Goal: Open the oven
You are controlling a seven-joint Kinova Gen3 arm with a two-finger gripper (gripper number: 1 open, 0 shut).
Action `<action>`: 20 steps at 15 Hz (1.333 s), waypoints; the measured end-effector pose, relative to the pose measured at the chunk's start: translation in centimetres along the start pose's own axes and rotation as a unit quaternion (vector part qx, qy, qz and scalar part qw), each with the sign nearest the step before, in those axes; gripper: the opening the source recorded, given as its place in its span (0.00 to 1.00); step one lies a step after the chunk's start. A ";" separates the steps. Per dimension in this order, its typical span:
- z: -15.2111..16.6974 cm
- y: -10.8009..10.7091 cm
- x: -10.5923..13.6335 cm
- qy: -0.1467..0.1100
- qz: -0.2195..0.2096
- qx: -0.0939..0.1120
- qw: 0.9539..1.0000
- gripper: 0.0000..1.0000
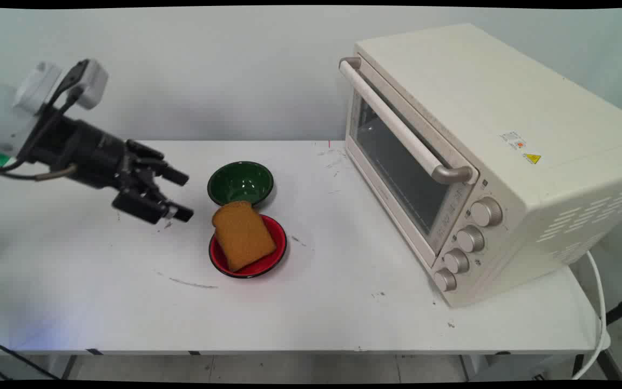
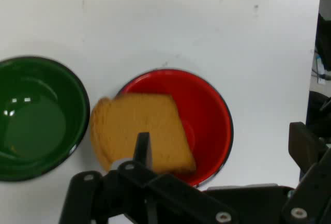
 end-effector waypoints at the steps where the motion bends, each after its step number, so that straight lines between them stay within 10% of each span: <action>1: 0.2 0.1 1.2 0.002 0.001 0.000 1.000 1.00; 20: 4.5 -1.6 21.6 0.070 0.017 0.037 0.997 1.00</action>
